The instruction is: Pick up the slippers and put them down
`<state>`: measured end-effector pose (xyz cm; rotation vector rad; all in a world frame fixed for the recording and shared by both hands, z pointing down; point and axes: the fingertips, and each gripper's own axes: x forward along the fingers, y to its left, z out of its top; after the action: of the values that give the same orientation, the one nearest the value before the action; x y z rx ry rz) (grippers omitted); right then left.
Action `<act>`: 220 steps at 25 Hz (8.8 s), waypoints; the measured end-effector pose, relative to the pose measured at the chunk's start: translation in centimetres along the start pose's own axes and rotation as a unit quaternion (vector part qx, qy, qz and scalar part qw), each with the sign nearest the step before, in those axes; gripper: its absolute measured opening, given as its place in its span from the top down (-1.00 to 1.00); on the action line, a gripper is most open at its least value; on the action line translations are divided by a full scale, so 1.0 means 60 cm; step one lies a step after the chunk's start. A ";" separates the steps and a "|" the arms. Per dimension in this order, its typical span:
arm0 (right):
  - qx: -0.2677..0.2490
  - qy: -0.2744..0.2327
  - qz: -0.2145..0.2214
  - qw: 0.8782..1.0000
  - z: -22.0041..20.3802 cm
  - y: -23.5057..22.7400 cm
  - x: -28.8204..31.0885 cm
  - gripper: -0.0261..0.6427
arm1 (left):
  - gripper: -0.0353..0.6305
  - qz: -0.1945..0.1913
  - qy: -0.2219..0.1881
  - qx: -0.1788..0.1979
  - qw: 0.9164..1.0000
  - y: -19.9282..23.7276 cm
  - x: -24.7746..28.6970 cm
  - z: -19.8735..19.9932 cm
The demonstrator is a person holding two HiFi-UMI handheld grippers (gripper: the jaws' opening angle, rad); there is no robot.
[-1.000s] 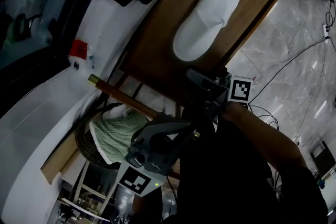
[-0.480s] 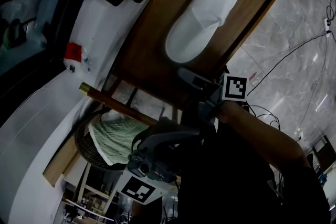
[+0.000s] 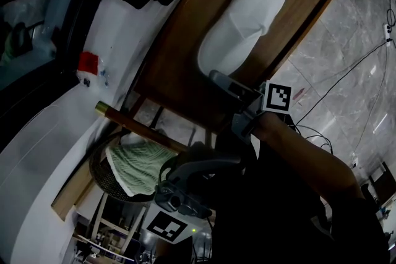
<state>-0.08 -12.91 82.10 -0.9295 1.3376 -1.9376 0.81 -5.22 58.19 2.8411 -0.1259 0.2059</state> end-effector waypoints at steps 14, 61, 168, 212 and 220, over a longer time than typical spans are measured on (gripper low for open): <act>-0.038 -0.025 0.008 0.999 0.021 0.003 0.008 0.71 | 0.86 -0.004 -0.014 -0.012 1.000 -0.010 0.001 -0.008; -0.666 0.163 0.261 0.679 -0.191 0.718 -0.170 0.76 | 0.86 0.176 -0.127 0.127 0.968 -0.067 -0.195 0.350; -0.104 0.065 -0.024 0.992 -0.012 0.030 0.024 0.74 | 0.86 0.100 0.019 -0.107 0.989 0.069 -0.092 -0.002; -0.757 0.195 0.296 0.548 -0.383 0.694 -0.133 0.83 | 0.86 0.187 -0.152 0.029 0.970 -0.069 -0.287 0.262; -0.726 0.216 0.313 0.573 -0.416 0.659 -0.157 0.83 | 0.86 0.183 -0.187 0.052 0.964 -0.134 -0.316 0.263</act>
<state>-11.63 -4.64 36.58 -0.3190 3.0479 -0.1050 -15.01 -0.92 38.06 2.9038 -0.7428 -0.2626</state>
